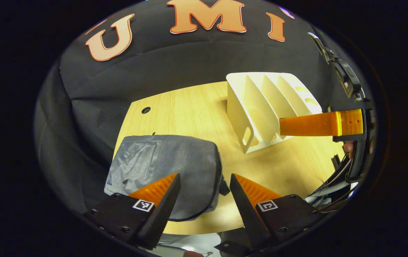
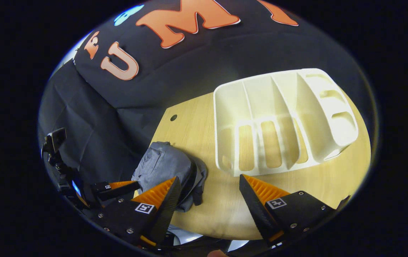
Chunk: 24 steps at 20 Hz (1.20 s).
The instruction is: Open the schoolbag, grab two books from the bookshelf and put them into the schoolbag.
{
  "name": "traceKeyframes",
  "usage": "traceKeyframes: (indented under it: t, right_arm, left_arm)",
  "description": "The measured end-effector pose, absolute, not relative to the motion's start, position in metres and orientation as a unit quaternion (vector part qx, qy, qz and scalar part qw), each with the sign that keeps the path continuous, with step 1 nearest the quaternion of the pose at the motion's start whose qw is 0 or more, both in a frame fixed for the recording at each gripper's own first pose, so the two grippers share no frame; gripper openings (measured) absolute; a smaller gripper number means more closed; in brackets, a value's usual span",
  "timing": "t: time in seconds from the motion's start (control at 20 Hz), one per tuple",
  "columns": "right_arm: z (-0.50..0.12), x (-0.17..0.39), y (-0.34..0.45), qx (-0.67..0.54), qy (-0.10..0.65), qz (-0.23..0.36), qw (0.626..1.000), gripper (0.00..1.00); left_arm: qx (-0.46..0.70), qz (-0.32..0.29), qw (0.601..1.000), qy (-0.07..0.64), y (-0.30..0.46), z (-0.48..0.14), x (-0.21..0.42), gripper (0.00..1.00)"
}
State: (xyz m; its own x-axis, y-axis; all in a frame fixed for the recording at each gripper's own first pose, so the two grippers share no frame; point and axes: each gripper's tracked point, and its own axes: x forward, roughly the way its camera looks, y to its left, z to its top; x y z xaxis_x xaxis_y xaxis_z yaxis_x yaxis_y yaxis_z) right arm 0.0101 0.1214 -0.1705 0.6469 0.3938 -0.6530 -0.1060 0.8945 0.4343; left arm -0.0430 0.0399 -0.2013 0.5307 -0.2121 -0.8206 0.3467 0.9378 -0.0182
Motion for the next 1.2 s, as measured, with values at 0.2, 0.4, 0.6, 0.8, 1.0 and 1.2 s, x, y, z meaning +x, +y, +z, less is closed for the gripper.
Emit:
traceKeyframes:
  t: [0.2,0.4,0.6,0.8,1.0,1.2]
  right_arm:
    - [-0.149,0.021,0.064,0.148,0.35,0.126,0.916,0.98]
    - [-0.116,0.026,0.003,0.109,0.287,0.104,0.946,0.98]
    - [-0.071,0.024,-0.048,0.074,0.215,0.087,0.97,0.98]
    - [-0.023,0.02,-0.074,0.067,0.144,0.073,0.985,0.97]
    - [0.018,0.015,-0.077,0.05,0.067,0.065,0.994,0.97]
    - [0.043,0.011,-0.064,0.046,0.017,0.058,0.997,0.97]
  left_arm:
    - [0.05,-0.151,0.897,0.413,-0.016,-0.186,-0.045,0.95]
    - [0.022,-0.146,0.929,0.34,-0.086,-0.146,-0.041,0.96]
    - [-0.008,-0.139,0.954,0.265,-0.139,-0.099,-0.039,0.96]
    - [-0.029,-0.133,0.972,0.189,-0.167,-0.044,-0.037,0.96]
    - [-0.043,-0.133,0.984,0.112,-0.173,0.002,-0.03,0.95]
    - [-0.069,-0.129,0.989,0.022,-0.159,0.045,-0.029,0.95]
